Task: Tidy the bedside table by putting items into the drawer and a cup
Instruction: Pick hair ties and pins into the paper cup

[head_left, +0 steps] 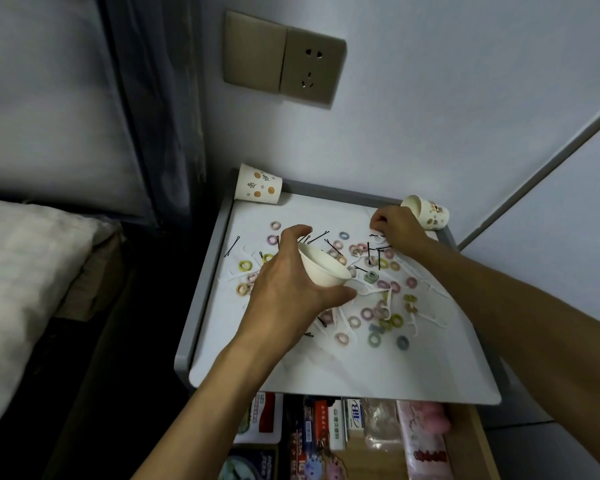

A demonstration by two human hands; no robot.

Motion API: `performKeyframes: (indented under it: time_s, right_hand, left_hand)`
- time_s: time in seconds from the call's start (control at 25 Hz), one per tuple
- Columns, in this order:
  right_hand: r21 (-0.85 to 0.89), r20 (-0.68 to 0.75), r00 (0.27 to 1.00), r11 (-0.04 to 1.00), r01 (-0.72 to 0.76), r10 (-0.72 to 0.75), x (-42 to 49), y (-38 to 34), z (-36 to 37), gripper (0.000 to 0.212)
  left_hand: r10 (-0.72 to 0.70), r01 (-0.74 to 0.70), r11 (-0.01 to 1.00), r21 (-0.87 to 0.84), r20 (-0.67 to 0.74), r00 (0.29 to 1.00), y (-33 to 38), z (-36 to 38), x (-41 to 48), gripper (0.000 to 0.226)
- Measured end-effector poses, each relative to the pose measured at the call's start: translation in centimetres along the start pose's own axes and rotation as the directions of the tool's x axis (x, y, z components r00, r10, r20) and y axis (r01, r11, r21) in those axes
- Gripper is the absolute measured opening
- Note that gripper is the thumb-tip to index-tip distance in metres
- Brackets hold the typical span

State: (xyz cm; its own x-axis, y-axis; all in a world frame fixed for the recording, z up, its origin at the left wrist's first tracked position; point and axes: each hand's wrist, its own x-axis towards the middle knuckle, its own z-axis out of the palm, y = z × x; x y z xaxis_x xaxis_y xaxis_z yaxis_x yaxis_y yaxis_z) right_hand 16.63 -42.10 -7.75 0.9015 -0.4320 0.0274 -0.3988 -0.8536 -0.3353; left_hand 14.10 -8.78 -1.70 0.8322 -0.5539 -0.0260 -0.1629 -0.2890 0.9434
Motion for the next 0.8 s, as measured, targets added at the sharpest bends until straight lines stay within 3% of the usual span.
performKeyframes:
  time_s: [0.4, 0.68, 0.8]
  right_hand:
    - [0.129, -0.004, 0.998, 0.990, 0.064, -0.064, -2.0, 1.4, -1.1, 0.007]
    - [0.014, 0.028, 0.997, 0.997, 0.071, -0.071, -2.2, 1.1, 0.2, 0.012]
    - [0.047, -0.058, 0.997, 0.998, 0.048, -0.046, -1.9, 0.9, -0.4, 0.009]
  left_hand:
    - [-0.021, 0.022, 0.996, -0.085, 0.012, 1.000, 0.4, 0.2, -0.1, 0.092]
    - [-0.035, 0.037, 0.994, -0.100, 0.026, 0.999, 0.6, 0.2, -0.2, 0.089]
    - [-0.034, 0.037, 0.993, -0.115, 0.025, 0.999, 0.6, 0.2, -0.1, 0.089]
